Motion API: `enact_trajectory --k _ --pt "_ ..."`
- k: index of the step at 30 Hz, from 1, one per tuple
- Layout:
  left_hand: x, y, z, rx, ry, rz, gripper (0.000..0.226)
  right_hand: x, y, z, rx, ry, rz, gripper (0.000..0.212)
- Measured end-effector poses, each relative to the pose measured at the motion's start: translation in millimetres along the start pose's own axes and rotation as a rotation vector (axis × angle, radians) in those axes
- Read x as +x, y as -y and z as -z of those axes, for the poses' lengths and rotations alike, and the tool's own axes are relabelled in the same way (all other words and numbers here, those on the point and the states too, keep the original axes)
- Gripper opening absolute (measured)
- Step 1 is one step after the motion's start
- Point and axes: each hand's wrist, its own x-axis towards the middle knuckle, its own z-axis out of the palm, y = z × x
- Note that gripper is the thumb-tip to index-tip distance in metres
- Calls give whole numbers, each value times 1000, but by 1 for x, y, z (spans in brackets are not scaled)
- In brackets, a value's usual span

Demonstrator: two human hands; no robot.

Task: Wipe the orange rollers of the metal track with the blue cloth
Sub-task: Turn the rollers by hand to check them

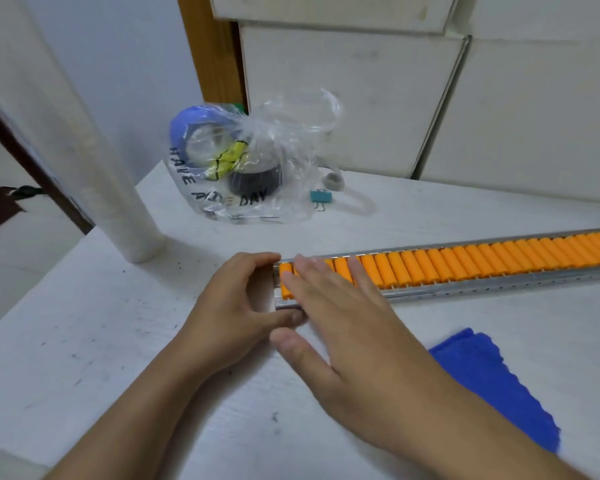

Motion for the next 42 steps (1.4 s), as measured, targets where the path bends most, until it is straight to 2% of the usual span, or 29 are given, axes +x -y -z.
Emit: enact_trajectory --k 3,7,11,15,19,22,24,26,29,33,37,42 --pt "2 0 2 6 38 -24 65 22 2 -16 -63 32 -2 73" --pt "3 2 2 7 36 -24 57 28 -8 -34 -171 19 42 67" --pt "3 4 2 24 32 -44 68 24 -16 -35 -198 -19 22 64" --pt "4 2 2 90 31 -49 81 14 -31 -24 -256 -26 -51 72" --pt "3 2 3 106 36 -34 80 -1 -47 -15 -294 -72 -203 70" --pt "3 2 2 102 39 -32 79 -4 -48 -14 -269 -94 -251 71" --pt "3 2 2 92 39 -32 80 1 -37 -13 -243 -109 -226 70" --pt "3 2 2 76 36 -40 82 9 -21 -15 -208 -95 -125 65" --pt "3 2 3 44 46 -49 71 21 -4 -23 -150 -30 20 63" --pt "2 4 3 34 40 -61 64 25 -10 -29 -180 -3 53 65" --pt "4 2 1 63 23 -62 79 16 -30 -16 -220 -10 -18 63" --pt "4 3 1 101 20 -42 85 -3 -60 -3 -268 -14 -160 65"
